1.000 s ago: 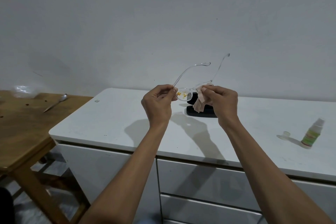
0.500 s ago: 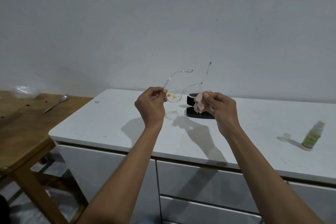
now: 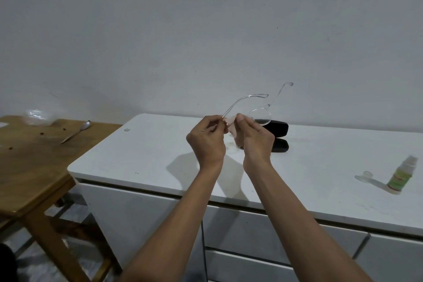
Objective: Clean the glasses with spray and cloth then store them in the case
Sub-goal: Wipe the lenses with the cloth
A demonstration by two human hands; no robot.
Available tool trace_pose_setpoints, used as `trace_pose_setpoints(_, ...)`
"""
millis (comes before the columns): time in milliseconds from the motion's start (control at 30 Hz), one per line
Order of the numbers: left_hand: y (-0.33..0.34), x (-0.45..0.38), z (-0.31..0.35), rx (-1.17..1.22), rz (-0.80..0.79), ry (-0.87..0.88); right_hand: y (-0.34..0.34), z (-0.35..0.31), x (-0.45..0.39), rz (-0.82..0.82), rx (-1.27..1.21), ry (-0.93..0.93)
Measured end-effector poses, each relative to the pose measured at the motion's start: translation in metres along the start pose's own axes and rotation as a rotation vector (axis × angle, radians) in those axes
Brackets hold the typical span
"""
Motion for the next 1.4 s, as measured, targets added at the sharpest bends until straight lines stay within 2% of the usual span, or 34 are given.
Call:
trace_pose_setpoints(133, 0.0, -0.002, 0.004, 0.081, -0.012, -0.028, 0.006, -0.012, 0.004, -0.001, 0.171, -0.204)
trace_pose_setpoints(300, -0.003, -0.008, 0.001, 0.083, 0.01, -0.017, 0.016, -0.021, 0.013, -0.075, 0.314, -0.316)
trace_pose_setpoints(433, -0.003, -0.003, 0.007, 0.05, 0.023, 0.023, 0.019, -0.018, 0.012, 0.026, 0.083, -0.196)
trace_pose_setpoints(533, -0.008, -0.005, 0.012, 0.027, 0.036, 0.042, 0.027, -0.012, 0.012, 0.017, 0.035, -0.133)
trace_pose_setpoints(600, -0.013, -0.012, 0.012, 0.014, 0.043, 0.039, 0.032, -0.008, 0.012, -0.046, 0.067, -0.086)
trace_pose_setpoints(667, -0.019, -0.023, 0.01, 0.016, 0.037, 0.018, 0.038, -0.003, 0.012, -0.179, 0.162, -0.068)
trace_pose_setpoints(800, -0.023, -0.038, 0.004, 0.018, -0.052, -0.009, 0.043, -0.002, 0.013, -0.336, 0.242, -0.033)
trace_pose_setpoints(867, -0.024, -0.038, 0.002, -0.011, -0.06, -0.003, 0.039, -0.003, 0.01, -0.301, 0.253, -0.048)
trace_pose_setpoints(967, -0.022, -0.029, 0.002, -0.042, -0.011, 0.03, 0.024, -0.006, 0.009, -0.091, 0.297, -0.175)
trace_pose_setpoints(1033, -0.018, -0.019, 0.006, -0.048, 0.016, 0.065, 0.017, -0.01, 0.014, 0.051, 0.234, -0.258)
trace_pose_setpoints(1100, -0.013, -0.008, 0.013, -0.045, 0.021, 0.114, 0.014, -0.01, 0.016, 0.132, 0.099, -0.265)
trace_pose_setpoints(1233, -0.007, 0.007, 0.024, -0.06, 0.018, 0.223, 0.017, -0.007, 0.009, 0.146, 0.038, -0.239)
trace_pose_setpoints(1400, -0.006, 0.0, 0.024, -0.042, -0.006, 0.229, 0.025, -0.005, -0.003, -0.001, 0.054, -0.111)
Point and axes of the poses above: each hand's wrist, its own x-axis away from the middle knuckle, its own y-axis out of the palm, z = x × y, the point moved 8 cm from there along -x, towards the middle knuckle, and after that the axes turned 12 degrees about -x, right-handed, at the moved point
